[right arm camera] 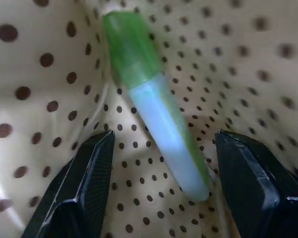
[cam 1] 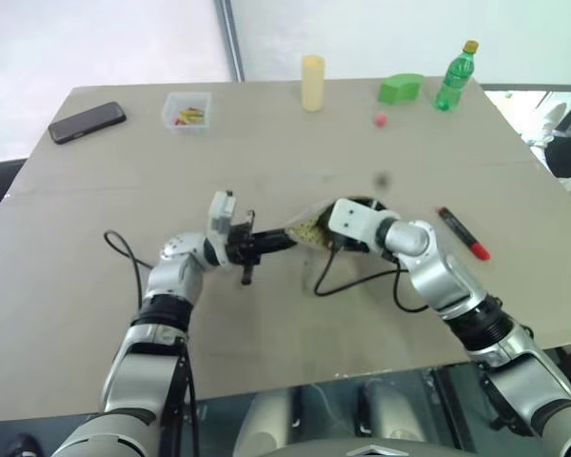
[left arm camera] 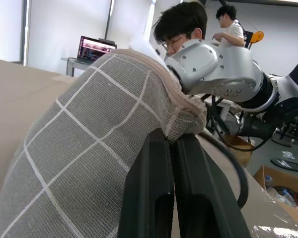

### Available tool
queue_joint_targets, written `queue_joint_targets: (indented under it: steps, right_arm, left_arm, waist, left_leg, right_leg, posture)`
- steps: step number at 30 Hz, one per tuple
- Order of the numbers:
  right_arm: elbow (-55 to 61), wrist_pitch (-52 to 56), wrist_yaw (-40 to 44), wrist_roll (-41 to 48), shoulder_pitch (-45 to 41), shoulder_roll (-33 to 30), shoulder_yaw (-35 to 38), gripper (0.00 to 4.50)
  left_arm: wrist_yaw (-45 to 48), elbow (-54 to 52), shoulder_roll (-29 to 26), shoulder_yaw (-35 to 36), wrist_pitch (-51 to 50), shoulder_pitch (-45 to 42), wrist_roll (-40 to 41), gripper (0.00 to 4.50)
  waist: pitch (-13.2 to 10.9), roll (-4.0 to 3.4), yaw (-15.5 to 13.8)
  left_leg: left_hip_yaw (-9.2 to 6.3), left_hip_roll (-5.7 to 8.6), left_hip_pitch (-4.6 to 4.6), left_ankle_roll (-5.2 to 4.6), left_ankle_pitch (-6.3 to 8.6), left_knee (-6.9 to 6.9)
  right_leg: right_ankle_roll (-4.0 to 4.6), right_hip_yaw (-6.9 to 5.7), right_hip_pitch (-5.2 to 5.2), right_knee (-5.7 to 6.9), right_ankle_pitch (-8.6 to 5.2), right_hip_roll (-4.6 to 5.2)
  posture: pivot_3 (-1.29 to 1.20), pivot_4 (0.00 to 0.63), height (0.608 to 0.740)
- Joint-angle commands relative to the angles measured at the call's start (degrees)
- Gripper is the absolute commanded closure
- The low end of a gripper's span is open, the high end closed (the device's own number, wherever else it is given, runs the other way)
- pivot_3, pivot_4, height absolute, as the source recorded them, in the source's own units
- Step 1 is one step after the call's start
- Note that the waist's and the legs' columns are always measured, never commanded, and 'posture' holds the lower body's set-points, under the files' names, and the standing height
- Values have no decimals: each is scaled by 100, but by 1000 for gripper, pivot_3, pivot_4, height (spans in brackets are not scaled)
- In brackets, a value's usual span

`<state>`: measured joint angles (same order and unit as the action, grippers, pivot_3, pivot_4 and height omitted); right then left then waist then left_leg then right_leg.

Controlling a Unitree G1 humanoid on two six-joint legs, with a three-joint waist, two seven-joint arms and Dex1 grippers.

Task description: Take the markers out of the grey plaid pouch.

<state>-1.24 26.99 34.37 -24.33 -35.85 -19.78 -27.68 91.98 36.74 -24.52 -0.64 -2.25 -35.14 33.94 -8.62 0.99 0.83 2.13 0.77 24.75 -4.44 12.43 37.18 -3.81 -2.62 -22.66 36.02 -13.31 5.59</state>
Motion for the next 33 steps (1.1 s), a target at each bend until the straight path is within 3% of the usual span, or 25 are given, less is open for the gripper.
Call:
queue_joint_targets:
  steps: [1,6,11,18,26,33]
  right_arm:
    - [-295,-154,-174,116,51,82,206,1242]
    - [-252,-148,-262,278,-15,274,399,1242]
    - [-986,-812,-598,-497,-169,-221,-110,1242]
    - [-1343,-1255,-822,-859,-264,-516,-251,1242]
    - [-1498,-836,-751,-1125,-396,-390,-310,1242]
    - [-1294,-1087,-912,-455,-312,102,142,1242]
  left_arm:
    - [52,-178,-69,42,69,-40,214,4500]
    - [52,-247,-79,47,37,23,244,4500]
    - [52,-261,-63,109,-55,22,298,4500]
    - [52,-286,-89,189,-138,25,298,4500]
    - [52,-622,-117,-56,109,205,313,4500]
    - [52,-963,-198,-312,230,350,419,4500]
  waist:
    - [1,2,0]
    - [2,3,4]
    - [2,3,0]
    - [2,4,-3]
    - [3,4,-4]
    - [6,9,11]
  left_leg:
    - [0,0,0,0,0,0]
    - [1,-1,-2,0,0,3]
    - [1,2,-2,0,0,3]
    - [1,2,-2,0,0,5]
    - [1,2,-2,0,0,5]
    - [1,-3,-5,1,0,4]
  right_leg:
    - [0,0,0,1,0,0]
    - [0,2,2,6,0,0]
    - [0,3,0,7,0,1]
    - [0,3,1,8,0,0]
    - [0,5,1,8,0,0]
    - [1,7,2,11,0,0]
  posture:
    - [0,150,736]
    - [0,150,736]
    - [0,150,736]
    - [0,150,736]
    - [0,150,736]
    - [0,150,736]
